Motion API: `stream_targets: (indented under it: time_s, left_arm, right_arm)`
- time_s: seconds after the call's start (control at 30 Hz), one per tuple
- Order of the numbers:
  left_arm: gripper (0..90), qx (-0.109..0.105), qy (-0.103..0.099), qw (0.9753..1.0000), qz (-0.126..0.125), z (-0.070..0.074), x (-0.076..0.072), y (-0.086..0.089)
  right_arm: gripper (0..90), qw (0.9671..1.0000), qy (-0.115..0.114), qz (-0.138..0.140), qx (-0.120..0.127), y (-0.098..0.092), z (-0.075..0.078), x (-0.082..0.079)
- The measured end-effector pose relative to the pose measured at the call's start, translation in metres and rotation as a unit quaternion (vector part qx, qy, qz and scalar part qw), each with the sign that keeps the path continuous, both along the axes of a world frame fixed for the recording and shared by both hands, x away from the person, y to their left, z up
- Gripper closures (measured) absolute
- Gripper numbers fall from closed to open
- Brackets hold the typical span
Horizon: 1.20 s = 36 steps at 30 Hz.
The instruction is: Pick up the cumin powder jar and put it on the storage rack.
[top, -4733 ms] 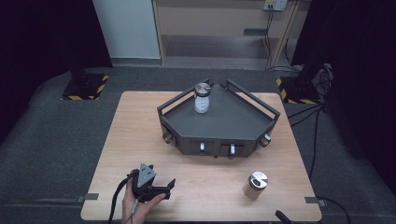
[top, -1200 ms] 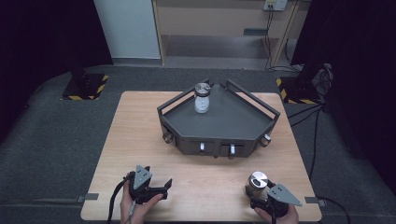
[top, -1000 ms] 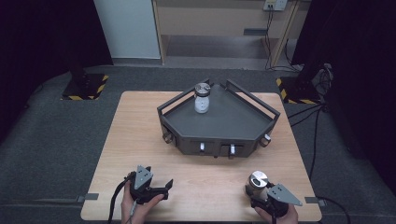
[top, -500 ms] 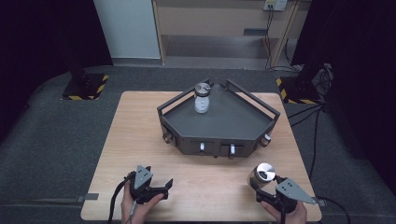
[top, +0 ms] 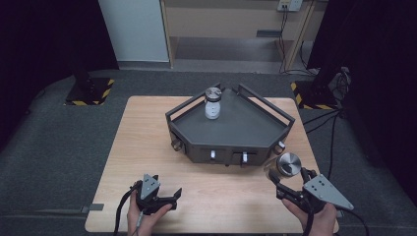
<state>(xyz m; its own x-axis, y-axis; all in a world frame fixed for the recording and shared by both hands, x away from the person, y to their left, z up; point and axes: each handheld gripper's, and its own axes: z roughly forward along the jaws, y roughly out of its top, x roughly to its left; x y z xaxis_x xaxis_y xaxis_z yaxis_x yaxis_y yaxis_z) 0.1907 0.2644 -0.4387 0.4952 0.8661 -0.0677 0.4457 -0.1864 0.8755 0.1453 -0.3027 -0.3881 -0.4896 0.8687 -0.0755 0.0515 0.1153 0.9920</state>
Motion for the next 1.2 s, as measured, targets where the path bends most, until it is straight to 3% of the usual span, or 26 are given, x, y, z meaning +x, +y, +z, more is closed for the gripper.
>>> stream_targets:
  time_s: [0.4,0.67,0.9,1.2]
  left_arm:
    - [0.8,-0.001,-0.002,1.0000,-0.003,0.001,-0.001,-0.001]
    - [0.8,0.000,-0.003,1.0000,-0.005,0.001,-0.002,-0.002]
    - [0.9,-0.002,-0.002,1.0000,-0.007,0.001,-0.002,-0.002]
    - [0.8,-0.005,-0.006,0.9999,-0.008,0.003,-0.003,-0.002]
  right_arm:
    - [30.8,0.9999,0.000,-0.004,-0.010,0.005,0.005,0.004]
    - [30.8,0.9999,-0.002,-0.008,-0.014,0.011,0.017,0.018]
    - [30.8,0.9999,0.006,-0.013,0.000,0.016,0.027,0.050]
    - [30.8,0.9995,0.020,-0.025,-0.002,0.034,0.039,0.106]
